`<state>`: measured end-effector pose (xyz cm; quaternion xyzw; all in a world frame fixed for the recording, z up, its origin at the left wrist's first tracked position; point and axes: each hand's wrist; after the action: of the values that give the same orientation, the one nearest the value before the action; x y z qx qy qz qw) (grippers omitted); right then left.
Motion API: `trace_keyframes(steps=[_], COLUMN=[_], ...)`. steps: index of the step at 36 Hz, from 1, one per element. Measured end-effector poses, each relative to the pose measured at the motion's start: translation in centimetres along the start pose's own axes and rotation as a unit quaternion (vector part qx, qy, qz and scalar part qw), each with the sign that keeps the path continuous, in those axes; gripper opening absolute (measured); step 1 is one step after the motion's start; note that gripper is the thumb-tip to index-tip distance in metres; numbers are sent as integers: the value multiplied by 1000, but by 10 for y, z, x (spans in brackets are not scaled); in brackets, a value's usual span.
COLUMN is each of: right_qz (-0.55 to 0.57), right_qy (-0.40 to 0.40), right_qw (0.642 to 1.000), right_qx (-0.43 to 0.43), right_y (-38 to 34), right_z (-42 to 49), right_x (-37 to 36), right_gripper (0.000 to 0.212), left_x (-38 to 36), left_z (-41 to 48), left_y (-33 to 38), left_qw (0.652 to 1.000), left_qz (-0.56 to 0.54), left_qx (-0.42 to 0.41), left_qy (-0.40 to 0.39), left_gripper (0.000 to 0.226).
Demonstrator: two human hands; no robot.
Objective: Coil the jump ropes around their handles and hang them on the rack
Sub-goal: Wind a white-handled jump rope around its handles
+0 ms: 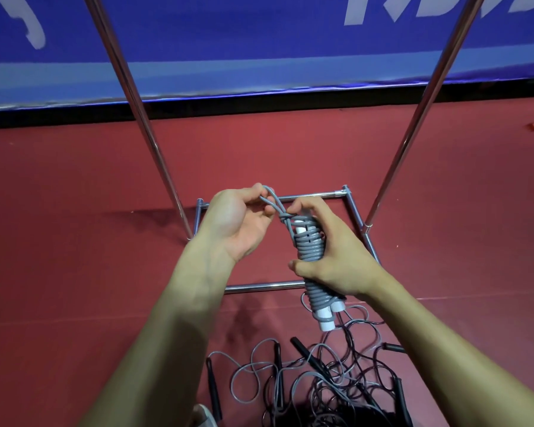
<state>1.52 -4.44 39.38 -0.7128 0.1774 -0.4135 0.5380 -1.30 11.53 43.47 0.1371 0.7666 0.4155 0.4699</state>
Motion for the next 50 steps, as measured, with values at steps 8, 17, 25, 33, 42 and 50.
trace_keyframes(steps=[8, 17, 25, 33, 42, 50], right_qz=[-18, 56, 93, 113, 183, 210], right_qy=[61, 169, 172, 151, 158, 192], right_qw=[996, 979, 975, 974, 950, 939], right_qx=[61, 99, 103, 124, 200, 195], right_y=[-11, -87, -176, -256, -354, -379], right_z=[2, 42, 78, 110, 158, 187], right_x=[6, 9, 17, 16, 14, 20], right_gripper=[66, 45, 8, 19, 13, 19], left_x=[-3, -49, -81, -102, -129, -158], left_z=[-3, 17, 26, 35, 56, 80], left_y=[7, 80, 171, 258, 376, 404], left_qw=[979, 908, 875, 820, 697, 665], left_qz=[113, 286, 318, 367, 441, 487], left_qx=[-113, -252, -336, -433, -554, -555], left_qy=[-130, -173, -142, -75, -111, -106], left_gripper=[24, 24, 23, 29, 27, 12])
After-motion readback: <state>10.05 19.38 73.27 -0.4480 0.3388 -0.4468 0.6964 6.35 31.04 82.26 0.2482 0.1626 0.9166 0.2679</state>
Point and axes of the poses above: each hand's wrist, its own z-axis towards the middle knuckle, its own x-axis out of the back of the hand, y = z × x, and after that the axes turned 15 degrees about -x, right-handed
